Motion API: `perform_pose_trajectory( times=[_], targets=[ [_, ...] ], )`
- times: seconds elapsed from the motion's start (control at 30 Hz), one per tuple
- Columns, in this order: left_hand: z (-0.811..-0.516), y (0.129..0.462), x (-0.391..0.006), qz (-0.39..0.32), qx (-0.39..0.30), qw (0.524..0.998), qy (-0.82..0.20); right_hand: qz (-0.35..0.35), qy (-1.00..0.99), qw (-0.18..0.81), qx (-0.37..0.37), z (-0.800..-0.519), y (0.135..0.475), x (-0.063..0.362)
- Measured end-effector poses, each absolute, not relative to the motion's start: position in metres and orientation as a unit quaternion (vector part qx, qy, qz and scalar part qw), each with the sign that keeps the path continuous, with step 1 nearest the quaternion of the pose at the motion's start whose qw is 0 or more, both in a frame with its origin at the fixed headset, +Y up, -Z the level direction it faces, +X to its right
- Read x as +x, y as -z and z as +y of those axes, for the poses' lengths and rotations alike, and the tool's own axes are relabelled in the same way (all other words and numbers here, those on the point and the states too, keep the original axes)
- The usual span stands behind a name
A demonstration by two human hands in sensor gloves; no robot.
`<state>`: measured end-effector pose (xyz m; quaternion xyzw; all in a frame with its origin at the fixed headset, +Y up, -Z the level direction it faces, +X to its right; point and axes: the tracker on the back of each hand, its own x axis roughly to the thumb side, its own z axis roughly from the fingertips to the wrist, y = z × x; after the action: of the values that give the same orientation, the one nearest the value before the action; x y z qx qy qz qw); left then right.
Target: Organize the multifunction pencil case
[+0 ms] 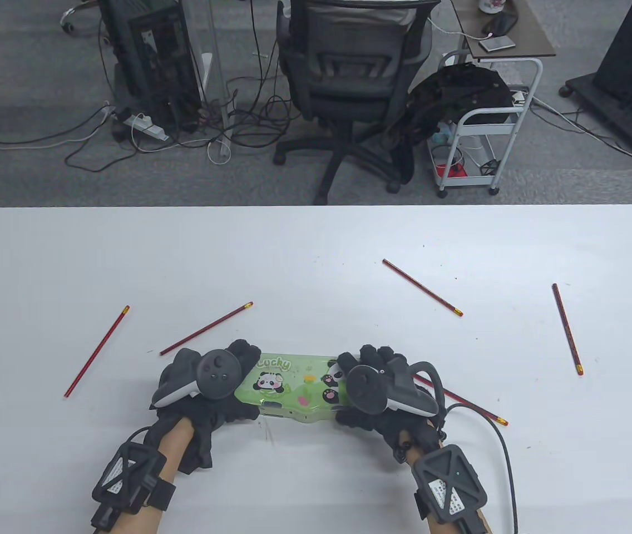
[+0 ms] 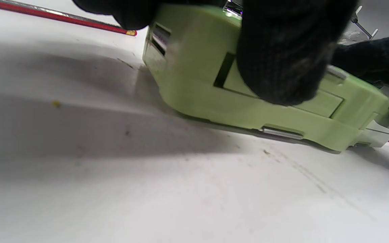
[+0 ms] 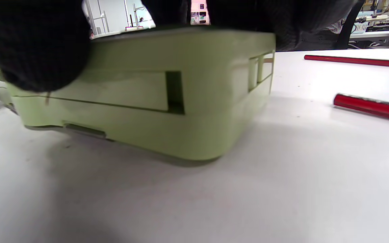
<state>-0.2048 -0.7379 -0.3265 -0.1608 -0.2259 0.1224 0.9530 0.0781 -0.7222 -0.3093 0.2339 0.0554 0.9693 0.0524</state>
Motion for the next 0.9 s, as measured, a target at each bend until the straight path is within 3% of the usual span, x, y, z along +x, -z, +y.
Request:
perform_pose_trajectory(
  times=[0.13,0.3,0.5,0.67,0.9],
  targets=[
    [-0.738,0.326,-0.204,-0.225,-0.157,0.955,-0.116,0.059,-0.967,0.068,0.237,-0.72,0.311,0.082],
    [-0.736,0.328,-0.205,-0.226,-0.185,0.95,-0.113,0.086,-0.956,0.163,0.228,-0.717,0.318,0.095],
    [-0.729,0.336,-0.221,-0.21,-0.188,0.927,-0.247,0.114,-0.941,0.235,0.214,-0.715,0.319,0.105],
    [-0.718,0.345,-0.229,-0.179,-0.168,0.926,-0.286,0.042,-0.943,0.249,0.217,-0.693,0.307,0.115],
    [-0.701,0.372,-0.238,-0.074,-0.129,0.932,-0.331,-0.104,-0.947,0.198,0.229,-0.662,0.282,0.116]
  ],
)
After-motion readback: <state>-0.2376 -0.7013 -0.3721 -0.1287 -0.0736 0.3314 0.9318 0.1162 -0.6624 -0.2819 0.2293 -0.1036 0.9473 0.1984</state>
